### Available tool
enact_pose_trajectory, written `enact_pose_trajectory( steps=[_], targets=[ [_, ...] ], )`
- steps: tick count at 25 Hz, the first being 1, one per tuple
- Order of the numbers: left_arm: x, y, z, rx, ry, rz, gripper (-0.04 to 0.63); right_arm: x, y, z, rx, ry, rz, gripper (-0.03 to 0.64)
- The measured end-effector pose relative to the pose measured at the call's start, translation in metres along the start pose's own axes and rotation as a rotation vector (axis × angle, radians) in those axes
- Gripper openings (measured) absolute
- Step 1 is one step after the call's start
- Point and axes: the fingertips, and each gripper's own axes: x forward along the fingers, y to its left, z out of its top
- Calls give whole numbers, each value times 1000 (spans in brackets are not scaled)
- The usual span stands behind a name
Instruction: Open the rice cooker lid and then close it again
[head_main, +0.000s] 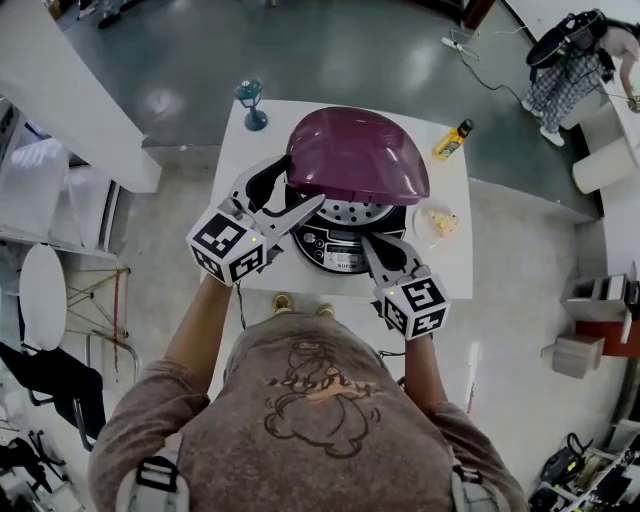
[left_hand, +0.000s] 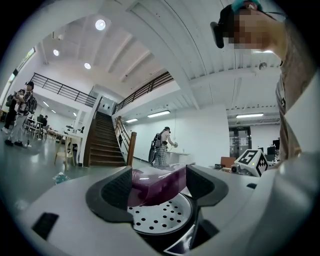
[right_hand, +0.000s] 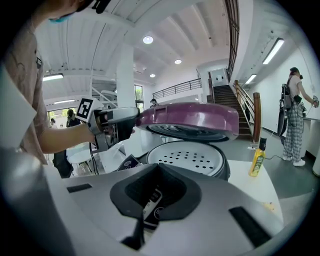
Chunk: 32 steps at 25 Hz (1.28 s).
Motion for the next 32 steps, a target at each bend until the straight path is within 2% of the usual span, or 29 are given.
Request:
enact_pose_trajectory(
  steps=[9, 17, 22, 32],
  targets=[
    [-4, -1, -16, -24, 28, 0, 336, -17, -3, 41, -43, -68, 2, 5],
    [-5, -2, -20, -16, 39, -9, 336, -32, -24, 90, -38, -181, -56, 4],
    [-5, -2, -23, -23, 40, -9, 336, -26, -41, 96, -52, -170, -94, 3],
    [-6, -4, -24, -33, 38, -7, 334, -19, -45, 83, -72, -127, -107, 4]
  ],
)
